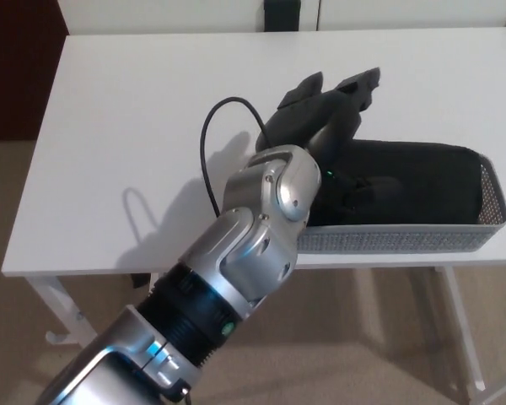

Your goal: The robot walk towards a table in front and pick up a black pencil case on the left hand side and put the pencil case into a small container on the right hand side

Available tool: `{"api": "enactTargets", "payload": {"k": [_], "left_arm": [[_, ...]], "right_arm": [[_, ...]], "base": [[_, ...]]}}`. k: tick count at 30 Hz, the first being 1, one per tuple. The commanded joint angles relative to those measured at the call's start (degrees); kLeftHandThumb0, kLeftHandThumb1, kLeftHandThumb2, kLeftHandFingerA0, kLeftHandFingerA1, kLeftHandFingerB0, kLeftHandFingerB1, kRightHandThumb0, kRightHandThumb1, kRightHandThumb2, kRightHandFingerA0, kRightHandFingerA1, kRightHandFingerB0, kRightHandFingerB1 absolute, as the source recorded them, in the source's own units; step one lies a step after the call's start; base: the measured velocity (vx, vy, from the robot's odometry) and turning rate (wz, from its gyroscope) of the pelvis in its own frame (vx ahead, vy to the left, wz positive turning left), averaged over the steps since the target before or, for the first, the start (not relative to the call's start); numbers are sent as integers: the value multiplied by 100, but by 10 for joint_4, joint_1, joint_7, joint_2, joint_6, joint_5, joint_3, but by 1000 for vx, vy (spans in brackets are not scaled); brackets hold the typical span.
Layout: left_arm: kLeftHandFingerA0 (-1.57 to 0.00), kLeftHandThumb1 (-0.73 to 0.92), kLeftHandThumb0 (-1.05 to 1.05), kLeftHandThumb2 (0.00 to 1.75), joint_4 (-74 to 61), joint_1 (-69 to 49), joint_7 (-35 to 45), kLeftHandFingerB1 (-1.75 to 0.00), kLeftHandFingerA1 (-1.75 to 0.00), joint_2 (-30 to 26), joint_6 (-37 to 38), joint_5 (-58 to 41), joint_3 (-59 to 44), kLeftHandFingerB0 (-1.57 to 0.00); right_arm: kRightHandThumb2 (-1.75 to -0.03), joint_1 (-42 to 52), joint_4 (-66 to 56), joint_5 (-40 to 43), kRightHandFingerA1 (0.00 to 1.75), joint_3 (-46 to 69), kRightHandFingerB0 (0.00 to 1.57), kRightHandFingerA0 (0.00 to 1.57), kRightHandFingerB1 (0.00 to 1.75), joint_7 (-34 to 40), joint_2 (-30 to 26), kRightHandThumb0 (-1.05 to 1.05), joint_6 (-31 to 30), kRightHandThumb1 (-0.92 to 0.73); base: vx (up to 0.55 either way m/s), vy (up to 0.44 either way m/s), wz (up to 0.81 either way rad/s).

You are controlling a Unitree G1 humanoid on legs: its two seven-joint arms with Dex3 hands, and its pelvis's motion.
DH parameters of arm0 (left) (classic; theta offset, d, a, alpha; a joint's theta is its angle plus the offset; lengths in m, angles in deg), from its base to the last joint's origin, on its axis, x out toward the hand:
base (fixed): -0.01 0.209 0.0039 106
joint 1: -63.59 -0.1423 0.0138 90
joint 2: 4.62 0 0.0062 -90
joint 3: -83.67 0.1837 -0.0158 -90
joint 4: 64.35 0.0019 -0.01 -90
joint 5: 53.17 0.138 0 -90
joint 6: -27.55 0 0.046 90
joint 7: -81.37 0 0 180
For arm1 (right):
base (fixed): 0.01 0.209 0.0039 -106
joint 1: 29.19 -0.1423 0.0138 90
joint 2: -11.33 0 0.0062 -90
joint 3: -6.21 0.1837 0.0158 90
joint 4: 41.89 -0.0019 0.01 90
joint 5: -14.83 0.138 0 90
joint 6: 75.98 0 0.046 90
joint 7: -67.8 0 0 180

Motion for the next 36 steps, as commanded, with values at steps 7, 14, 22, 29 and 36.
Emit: {"api": "enactTargets", "payload": {"k": [7,14,22,29,36], "left_arm": [[0,66,-103,62,-52,-3,33,0,0,-22,-16,25,24,0],[0,71,-100,61,-150,-36,37,0,0,-48,-2,25,8,0],[0,53,-91,94,-641,-311,100,-11,0,-192,70,-10,10,0],[0,62,-94,65,-758,-667,91,-25,-19,-358,269,-108,-100,0],[-16,60,-89,59,-626,-906,217,-28,-32,-412,353,-269,-295,-18]], "right_arm": [[-58,-2,2,-4,46,0,71,86,43,-4,-8,-55,-7,-55],[-58,-3,-7,-13,46,-7,70,86,43,-6,-12,-54,-7,-56],[-58,6,-11,-12,46,-10,70,85,43,-18,-21,-54,-5,-57],[-58,11,9,-12,46,-14,70,84,43,-18,-18,-55,4,-55],[-58,11,42,-7,46,-9,71,86,44,-1,-6,-53,24,-55]], "base": [[0,0,0],[0,0,0],[0,0,0],[0,0,0],[0,0,0]]}}
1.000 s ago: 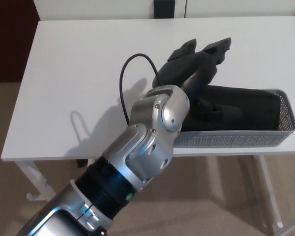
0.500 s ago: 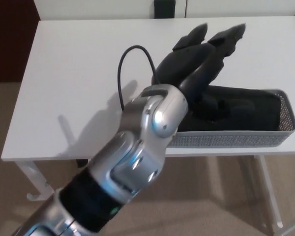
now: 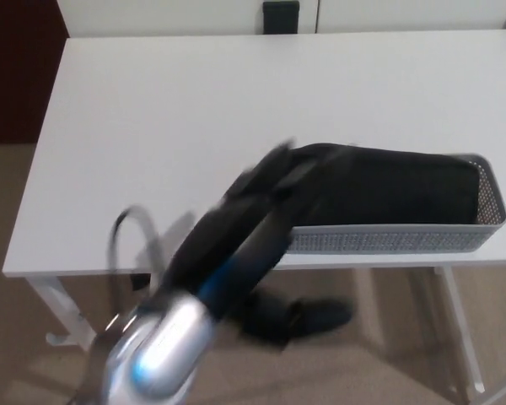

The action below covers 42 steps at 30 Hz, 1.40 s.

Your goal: The robot walk towards a table in front and pick up a black pencil case on the left hand side and put the pencil case into a small container on the right hand side

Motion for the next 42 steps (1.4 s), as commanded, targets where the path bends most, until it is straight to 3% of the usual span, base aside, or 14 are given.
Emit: {"api": "enactTargets", "payload": {"k": [1,10,14,15,16,17,18,20,21,22,24,27,32,42], "left_arm": [[-22,60,-89,60,-91,-484,189,-28,-32,-200,293,-254,-282,-21],[-30,44,-73,78,153,-516,193,-39,-45,-184,295,-274,-335,-21],[-36,54,-68,57,211,-481,186,-30,-38,-176,294,-267,-322,-27],[-1,27,-37,90,271,-430,173,-47,-50,-164,270,-248,-304,0],[-1,27,-37,90,317,-394,160,-47,-50,-156,265,-233,-293,0],[-7,49,-77,85,363,-361,148,-29,-33,-147,274,-222,-285,-10],[-4,61,-79,58,405,-327,137,-25,-26,-137,276,-214,-280,-10],[0,61,-83,59,488,-257,117,-25,-26,-116,263,-202,-276,-7],[-1,52,-84,90,518,-226,105,-16,-9,-106,251,-198,-277,-10],[-2,47,-75,88,557,-190,91,-20,-17,-93,241,-199,-283,-8],[0,54,-81,84,628,-133,54,0,-7,-75,239,-197,-295,0],[-4,48,-78,90,730,-91,-41,-12,-20,-78,261,-138,-279,-5],[0,49,-85,87,824,-50,38,0,-3,-69,252,-249,-369,0],[0,50,-84,85,824,-54,60,0,-1,-57,316,-245,-388,0]], "right_arm": [[-57,14,45,-1,46,0,71,86,44,4,-4,-53,18,-55],[-58,19,71,5,45,18,64,80,41,50,12,-54,42,-57],[-58,23,77,17,46,29,65,81,42,49,14,-53,49,-56],[-58,28,78,18,46,31,63,81,41,51,14,-54,55,-55],[-58,30,80,19,46,33,63,81,41,54,15,-54,59,-55],[-57,30,83,20,46,35,63,81,41,56,16,-55,63,-56],[-82,31,85,22,59,37,54,71,54,57,18,-60,66,-45],[-82,34,86,26,59,41,51,69,53,59,22,-61,71,-46],[-83,33,90,29,59,45,47,67,52,62,25,-59,78,-46],[-58,31,92,31,45,47,49,73,39,67,30,-57,81,-57],[-59,27,94,33,47,52,43,67,37,76,39,-60,83,-60],[-59,30,92,37,47,61,44,66,38,80,42,-62,87,-59],[-58,18,90,52,46,82,44,66,37,73,38,-61,87,-59],[-58,6,94,43,47,94,43,66,37,73,41,-63,88,-59]], "base": [[0,0,0],[0,0,0],[0,0,0],[0,0,0],[0,0,0],[0,0,0],[0,0,0],[0,0,0],[0,0,0],[0,0,0],[0,0,0],[0,0,0],[0,0,0],[0,0,0]]}}
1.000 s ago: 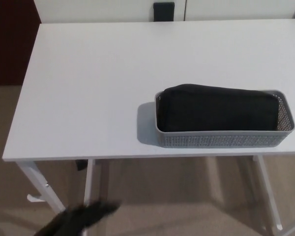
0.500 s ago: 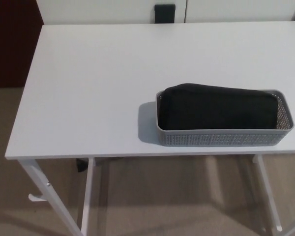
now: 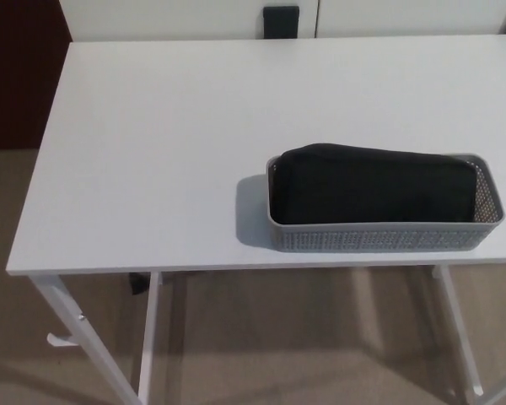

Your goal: The robot walk towards a table in front and pick up a black pencil case on the left hand side and put the pencil case into a small container on the right hand side

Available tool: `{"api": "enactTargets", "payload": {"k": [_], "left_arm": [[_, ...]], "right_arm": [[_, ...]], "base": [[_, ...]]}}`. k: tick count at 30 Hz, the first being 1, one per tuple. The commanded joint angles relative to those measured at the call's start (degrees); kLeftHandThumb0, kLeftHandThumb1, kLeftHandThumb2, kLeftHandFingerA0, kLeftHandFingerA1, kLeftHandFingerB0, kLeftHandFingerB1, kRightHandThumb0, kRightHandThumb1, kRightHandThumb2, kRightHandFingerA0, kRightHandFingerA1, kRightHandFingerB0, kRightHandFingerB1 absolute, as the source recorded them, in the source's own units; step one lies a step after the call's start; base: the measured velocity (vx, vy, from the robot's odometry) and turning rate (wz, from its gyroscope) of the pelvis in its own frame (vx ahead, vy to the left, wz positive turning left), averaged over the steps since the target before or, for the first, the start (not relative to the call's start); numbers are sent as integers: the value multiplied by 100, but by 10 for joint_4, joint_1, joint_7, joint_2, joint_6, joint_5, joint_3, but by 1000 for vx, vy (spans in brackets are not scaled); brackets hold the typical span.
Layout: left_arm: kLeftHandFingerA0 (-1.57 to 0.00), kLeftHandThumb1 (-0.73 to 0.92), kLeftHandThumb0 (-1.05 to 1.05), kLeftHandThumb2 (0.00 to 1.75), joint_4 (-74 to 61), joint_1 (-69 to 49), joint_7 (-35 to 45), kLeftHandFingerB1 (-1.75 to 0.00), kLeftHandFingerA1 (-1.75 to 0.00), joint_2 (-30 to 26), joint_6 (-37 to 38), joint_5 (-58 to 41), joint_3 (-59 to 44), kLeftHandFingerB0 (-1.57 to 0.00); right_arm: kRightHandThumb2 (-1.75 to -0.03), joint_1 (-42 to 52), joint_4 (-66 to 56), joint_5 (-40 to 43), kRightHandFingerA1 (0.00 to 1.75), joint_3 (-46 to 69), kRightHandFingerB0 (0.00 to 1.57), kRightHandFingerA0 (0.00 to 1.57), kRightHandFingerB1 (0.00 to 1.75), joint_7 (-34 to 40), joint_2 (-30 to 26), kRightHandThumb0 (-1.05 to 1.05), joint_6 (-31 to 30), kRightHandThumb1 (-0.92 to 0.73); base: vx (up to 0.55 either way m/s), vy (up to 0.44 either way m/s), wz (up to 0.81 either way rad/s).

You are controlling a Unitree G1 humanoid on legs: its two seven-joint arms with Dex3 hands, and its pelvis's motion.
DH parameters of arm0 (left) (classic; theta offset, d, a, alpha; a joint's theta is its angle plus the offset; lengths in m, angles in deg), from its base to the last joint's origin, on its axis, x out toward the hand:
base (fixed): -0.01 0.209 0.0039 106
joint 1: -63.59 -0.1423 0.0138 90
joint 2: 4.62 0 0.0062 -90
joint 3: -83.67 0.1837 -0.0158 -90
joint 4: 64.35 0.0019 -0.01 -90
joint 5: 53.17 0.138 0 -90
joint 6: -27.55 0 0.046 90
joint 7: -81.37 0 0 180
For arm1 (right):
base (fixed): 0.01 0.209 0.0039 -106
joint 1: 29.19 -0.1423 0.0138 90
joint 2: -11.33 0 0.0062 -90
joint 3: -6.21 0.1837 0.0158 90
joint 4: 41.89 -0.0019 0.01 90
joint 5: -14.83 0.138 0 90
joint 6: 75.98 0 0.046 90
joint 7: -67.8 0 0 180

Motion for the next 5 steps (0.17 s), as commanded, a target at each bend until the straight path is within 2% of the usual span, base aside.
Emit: {"api": "enactTargets", "payload": {"k": [1,5], "left_arm": [[0,50,-84,84,91,30,-12,0,-1,15,118,-44,-31,0],[0,49,-83,85,106,37,-18,-2,-2,16,127,-36,-29,0]], "right_arm": [[-58,-1,11,25,48,29,43,67,37,30,3,-64,32,-59],[-58,-3,15,24,49,31,43,66,37,30,3,-65,39,-59]], "base": [[0,0,0],[0,0,0]]}}
